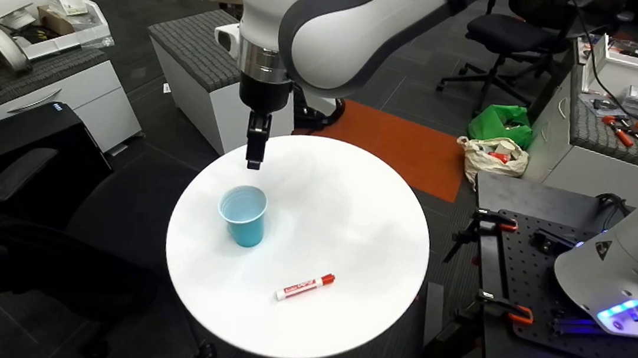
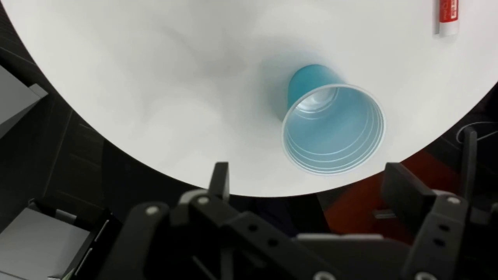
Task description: Move the cup to the opposite side of the table
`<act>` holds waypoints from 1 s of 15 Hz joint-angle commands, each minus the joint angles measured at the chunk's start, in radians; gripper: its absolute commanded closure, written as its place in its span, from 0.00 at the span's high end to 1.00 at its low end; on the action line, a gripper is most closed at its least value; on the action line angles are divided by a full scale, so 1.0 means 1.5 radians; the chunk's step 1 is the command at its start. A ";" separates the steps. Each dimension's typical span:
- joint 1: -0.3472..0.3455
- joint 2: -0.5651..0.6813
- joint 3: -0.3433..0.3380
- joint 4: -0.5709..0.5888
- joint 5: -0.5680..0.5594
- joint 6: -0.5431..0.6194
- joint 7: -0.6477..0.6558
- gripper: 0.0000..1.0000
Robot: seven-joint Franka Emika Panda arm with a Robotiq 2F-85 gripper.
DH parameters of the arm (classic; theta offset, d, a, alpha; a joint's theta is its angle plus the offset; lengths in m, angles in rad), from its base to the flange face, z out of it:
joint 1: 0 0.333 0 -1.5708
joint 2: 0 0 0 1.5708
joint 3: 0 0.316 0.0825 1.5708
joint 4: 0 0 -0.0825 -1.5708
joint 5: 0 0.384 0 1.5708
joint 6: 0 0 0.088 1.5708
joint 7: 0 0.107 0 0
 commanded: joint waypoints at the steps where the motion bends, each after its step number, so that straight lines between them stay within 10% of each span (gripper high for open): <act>1: -0.011 0.041 0.006 0.053 -0.009 -0.025 -0.023 1.00; 15: -0.011 0.175 0.015 0.162 -0.033 -0.106 -0.023 1.00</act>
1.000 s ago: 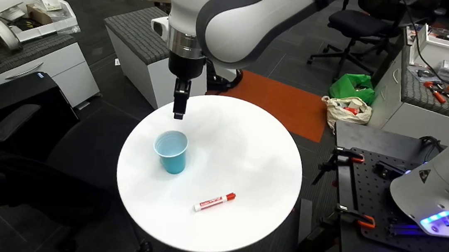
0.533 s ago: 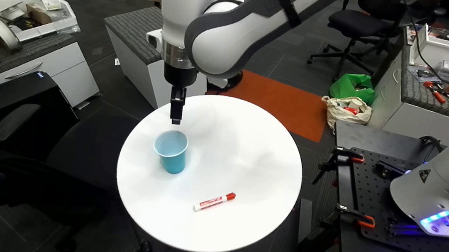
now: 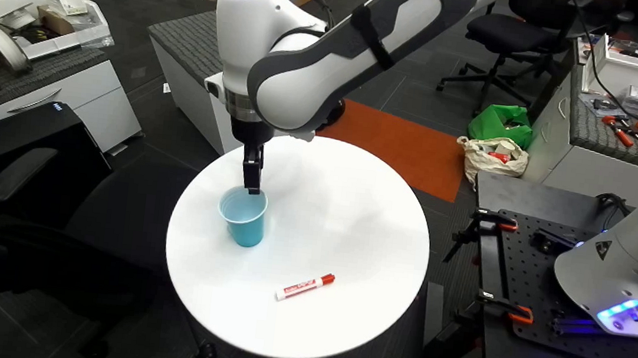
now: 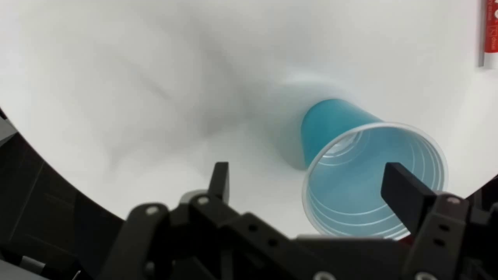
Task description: Move the cup to the opposite side of the table
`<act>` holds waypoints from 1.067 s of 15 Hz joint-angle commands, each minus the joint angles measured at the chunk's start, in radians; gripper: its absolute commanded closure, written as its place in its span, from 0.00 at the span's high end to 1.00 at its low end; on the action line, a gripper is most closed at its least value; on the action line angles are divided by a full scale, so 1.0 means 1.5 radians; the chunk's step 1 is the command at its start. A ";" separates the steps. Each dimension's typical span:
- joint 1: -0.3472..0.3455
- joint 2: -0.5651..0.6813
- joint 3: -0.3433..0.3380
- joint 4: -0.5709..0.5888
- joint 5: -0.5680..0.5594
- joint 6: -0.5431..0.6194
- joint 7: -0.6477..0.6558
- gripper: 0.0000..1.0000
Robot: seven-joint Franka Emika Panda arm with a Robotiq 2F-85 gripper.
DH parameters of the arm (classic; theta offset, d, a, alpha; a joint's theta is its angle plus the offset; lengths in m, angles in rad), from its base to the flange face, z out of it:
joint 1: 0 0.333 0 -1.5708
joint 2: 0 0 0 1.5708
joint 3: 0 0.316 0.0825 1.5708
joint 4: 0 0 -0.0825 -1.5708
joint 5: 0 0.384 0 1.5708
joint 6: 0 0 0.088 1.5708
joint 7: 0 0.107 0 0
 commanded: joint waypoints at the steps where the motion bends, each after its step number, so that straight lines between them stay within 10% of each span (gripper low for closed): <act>1: -0.006 0.036 0.014 0.052 -0.003 -0.050 -0.020 1.00; 9: 0.003 0.088 0.016 0.114 -0.016 -0.103 -0.028 1.00; 16: 0.006 0.113 0.016 0.156 -0.025 -0.128 -0.034 0.34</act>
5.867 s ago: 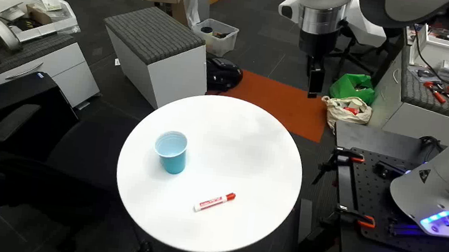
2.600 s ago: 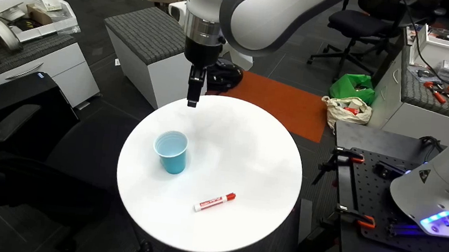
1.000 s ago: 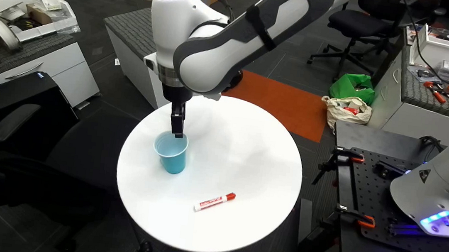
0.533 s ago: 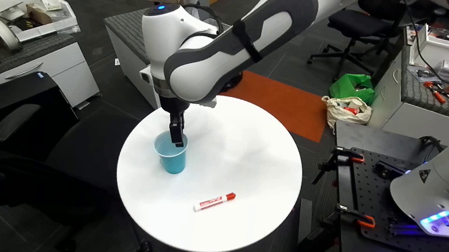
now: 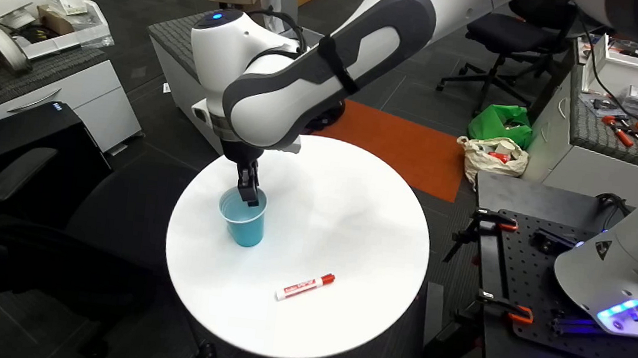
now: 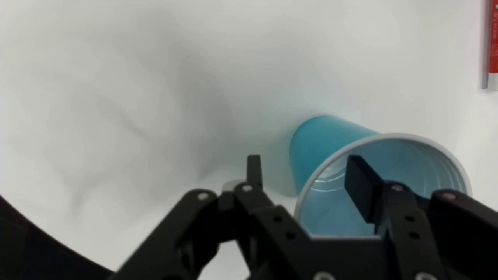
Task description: Move the cup to the opposite side of the table
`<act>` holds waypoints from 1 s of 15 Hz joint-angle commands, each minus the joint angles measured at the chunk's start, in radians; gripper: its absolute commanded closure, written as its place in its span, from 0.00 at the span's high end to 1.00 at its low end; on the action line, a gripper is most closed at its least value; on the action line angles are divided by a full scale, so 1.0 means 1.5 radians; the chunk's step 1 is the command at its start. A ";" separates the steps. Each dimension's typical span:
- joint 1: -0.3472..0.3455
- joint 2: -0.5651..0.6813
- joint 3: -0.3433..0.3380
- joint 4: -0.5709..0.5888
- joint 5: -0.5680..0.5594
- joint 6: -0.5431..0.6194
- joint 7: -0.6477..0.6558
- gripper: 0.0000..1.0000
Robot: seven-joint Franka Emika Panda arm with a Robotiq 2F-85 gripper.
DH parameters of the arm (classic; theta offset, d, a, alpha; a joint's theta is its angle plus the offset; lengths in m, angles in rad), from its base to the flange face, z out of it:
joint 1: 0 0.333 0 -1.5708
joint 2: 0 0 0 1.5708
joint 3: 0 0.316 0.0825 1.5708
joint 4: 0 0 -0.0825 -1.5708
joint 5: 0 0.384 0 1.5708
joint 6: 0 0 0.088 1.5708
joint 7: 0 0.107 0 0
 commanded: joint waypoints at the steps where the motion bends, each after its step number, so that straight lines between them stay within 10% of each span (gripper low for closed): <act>1: 0.002 0.017 0.002 0.042 -0.013 -0.037 -0.010 0.28; 5: 0.002 0.018 0.001 0.053 -0.020 -0.044 -0.010 0.01; 15: 0.003 -0.037 -0.003 0.026 -0.015 -0.036 0.017 0.01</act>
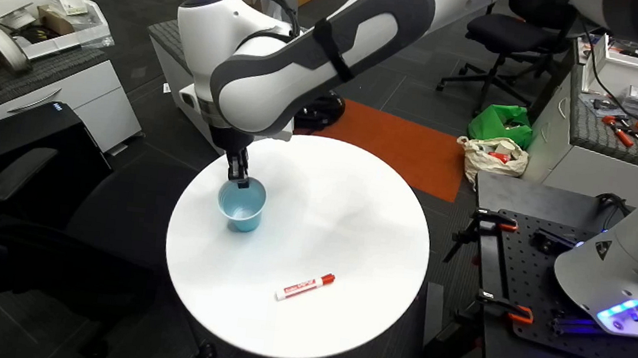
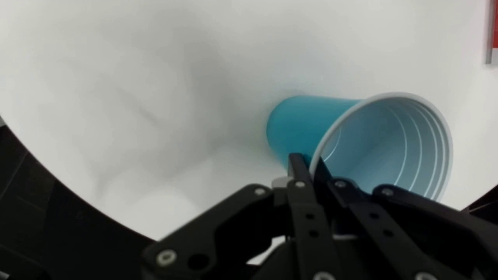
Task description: Move the cup to the opposite side of the table
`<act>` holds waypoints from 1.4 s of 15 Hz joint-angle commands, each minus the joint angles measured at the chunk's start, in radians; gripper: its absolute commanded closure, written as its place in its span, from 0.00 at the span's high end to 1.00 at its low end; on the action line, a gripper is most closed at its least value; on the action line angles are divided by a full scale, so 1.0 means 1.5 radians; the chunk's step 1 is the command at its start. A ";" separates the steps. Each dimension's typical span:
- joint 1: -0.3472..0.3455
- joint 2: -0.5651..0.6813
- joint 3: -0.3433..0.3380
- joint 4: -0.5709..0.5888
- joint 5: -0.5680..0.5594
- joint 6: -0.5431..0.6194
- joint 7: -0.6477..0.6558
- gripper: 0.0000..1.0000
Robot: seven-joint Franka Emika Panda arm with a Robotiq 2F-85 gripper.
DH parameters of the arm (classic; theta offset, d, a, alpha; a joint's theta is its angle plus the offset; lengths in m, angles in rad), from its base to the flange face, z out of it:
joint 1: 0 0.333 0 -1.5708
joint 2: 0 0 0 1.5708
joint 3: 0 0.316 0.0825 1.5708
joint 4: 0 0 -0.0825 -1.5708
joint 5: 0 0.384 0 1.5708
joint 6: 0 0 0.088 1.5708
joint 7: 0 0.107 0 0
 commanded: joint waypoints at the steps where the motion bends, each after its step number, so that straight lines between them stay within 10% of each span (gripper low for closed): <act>1: -0.002 -0.053 -0.002 -0.034 0.000 -0.008 0.016 0.01; 21: -0.109 -0.340 -0.050 -0.374 0.157 0.074 0.013 0.01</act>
